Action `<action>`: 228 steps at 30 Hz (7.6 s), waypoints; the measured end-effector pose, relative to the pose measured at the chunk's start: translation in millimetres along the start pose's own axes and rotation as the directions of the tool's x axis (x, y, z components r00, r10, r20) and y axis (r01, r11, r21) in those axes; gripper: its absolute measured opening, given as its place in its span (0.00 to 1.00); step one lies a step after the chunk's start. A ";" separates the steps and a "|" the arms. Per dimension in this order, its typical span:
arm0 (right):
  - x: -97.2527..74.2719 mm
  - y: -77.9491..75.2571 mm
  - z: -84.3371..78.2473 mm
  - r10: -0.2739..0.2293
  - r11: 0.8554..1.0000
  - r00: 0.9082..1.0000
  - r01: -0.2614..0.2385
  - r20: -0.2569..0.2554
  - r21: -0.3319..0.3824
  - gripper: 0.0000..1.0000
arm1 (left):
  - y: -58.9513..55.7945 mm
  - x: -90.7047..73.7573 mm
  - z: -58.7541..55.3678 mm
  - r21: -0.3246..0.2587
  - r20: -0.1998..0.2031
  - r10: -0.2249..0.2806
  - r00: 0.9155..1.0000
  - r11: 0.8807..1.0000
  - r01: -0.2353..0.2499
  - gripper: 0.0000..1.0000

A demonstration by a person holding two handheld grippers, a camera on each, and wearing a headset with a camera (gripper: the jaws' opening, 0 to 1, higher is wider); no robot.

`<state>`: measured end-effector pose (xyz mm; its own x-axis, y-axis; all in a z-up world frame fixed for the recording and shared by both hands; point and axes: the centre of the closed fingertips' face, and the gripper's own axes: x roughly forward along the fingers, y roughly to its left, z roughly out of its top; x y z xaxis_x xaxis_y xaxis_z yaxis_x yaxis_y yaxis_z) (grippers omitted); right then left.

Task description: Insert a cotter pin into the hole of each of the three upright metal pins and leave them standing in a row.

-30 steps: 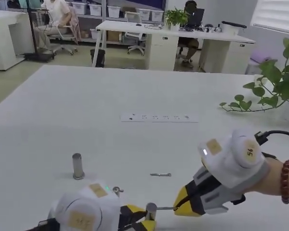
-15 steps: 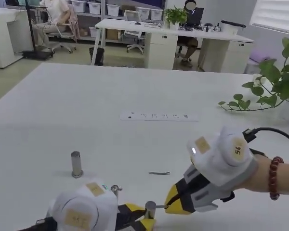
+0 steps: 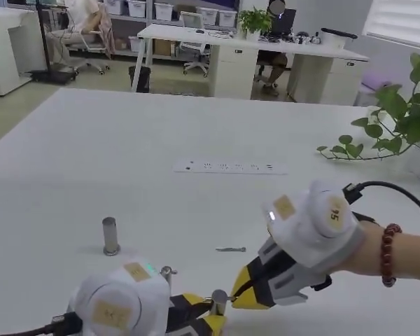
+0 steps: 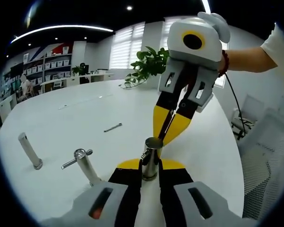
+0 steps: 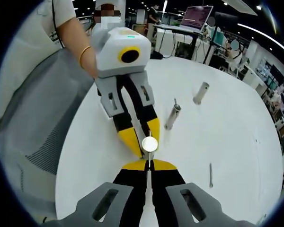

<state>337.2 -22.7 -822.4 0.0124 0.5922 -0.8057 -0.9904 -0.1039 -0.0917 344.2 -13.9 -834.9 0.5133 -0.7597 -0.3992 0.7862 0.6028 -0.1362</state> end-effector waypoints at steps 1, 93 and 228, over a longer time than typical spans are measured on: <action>0.3 0.0 0.6 0.001 1.000 1.000 -0.001 0.000 0.001 0.03 | -0.2 0.1 0.0 -0.001 0.001 -0.001 1.000 1.000 0.001 0.12; 12.6 -3.0 21.0 -0.065 0.987 0.994 0.051 0.091 0.152 0.16 | -2.7 -62.1 10.1 0.018 0.034 -0.025 0.999 1.000 0.024 0.42; 100.1 -142.0 135.5 -0.250 0.922 0.916 0.126 0.314 0.367 0.28 | 38.5 -134.5 11.6 -0.049 0.102 0.181 0.978 0.983 -0.177 0.84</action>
<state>460.4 159.5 -810.8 0.2157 0.8190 -0.5316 -0.9619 0.2719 0.0286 309.4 108.7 -775.8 0.6795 -0.6588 -0.3228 0.6652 0.7389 -0.1078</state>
